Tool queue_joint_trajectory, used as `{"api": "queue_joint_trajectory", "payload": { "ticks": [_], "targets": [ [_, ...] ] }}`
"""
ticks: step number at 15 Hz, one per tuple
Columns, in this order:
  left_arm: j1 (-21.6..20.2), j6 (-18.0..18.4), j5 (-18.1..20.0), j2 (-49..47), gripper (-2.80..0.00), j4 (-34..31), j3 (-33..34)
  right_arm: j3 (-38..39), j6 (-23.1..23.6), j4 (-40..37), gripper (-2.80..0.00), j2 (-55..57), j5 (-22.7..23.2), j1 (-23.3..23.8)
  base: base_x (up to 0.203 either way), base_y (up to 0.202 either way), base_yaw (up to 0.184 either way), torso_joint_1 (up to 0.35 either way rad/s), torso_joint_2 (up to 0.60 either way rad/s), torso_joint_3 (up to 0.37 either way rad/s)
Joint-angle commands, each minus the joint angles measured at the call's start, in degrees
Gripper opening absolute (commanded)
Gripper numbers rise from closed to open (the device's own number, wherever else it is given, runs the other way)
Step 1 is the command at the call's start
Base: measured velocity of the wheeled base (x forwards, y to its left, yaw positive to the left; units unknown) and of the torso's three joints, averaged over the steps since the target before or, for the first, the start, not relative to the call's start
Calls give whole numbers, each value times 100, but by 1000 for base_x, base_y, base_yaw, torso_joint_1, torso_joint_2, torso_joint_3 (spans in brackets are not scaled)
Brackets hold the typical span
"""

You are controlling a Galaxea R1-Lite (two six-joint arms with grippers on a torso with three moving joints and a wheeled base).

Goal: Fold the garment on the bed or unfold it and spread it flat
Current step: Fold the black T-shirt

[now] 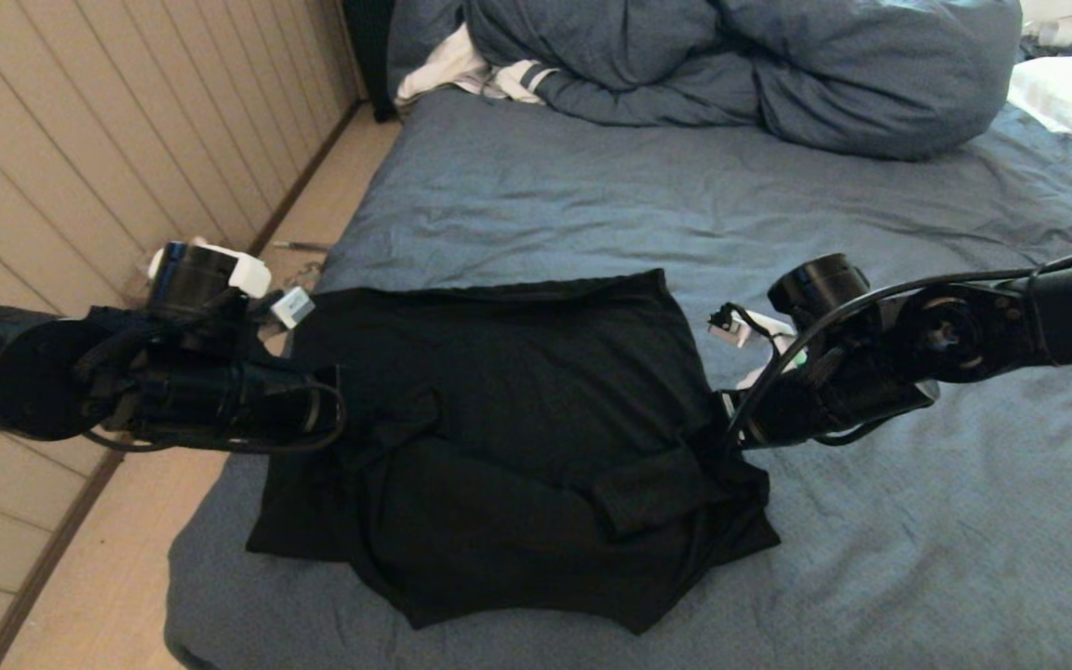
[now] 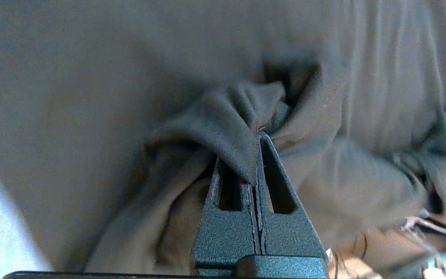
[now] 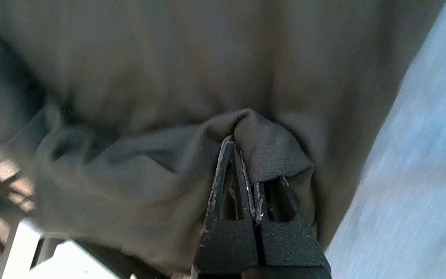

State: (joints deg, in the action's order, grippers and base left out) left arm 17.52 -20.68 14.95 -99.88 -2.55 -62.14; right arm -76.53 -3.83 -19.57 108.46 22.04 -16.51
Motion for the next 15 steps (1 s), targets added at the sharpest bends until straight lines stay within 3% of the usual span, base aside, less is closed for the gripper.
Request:
{"api": "queue_joint_trajectory", "payload": {
  "ticks": [1, 4, 5, 6, 15],
  "targets": [
    [-120, -15, 19, -601, -280, 32, -479, -438, -10, -15, -280, 481, 18, 40, 0, 0, 0, 0, 0, 0],
    [-346, 63, 106, -752, -280, 1, -923, -922, -55, -57, -280, 657, 11, 46, 0, 0, 0, 0, 0, 0],
    [-346, 72, 105, -752, -189, -10, -896, -942, -47, -58, -280, 669, 11, 34, 0, 0, 0, 0, 0, 0],
    [-346, 99, 105, -732, 0, -28, -852, -935, -37, -61, 0, 668, 9, 34, 0, 0, 0, 0, 0, 0],
    [-314, 266, 111, 1200, 0, -109, 683, 234, -52, -53, 0, -738, 20, 42, 0, 0, 0, 0, 0, 0]
  ]
}}
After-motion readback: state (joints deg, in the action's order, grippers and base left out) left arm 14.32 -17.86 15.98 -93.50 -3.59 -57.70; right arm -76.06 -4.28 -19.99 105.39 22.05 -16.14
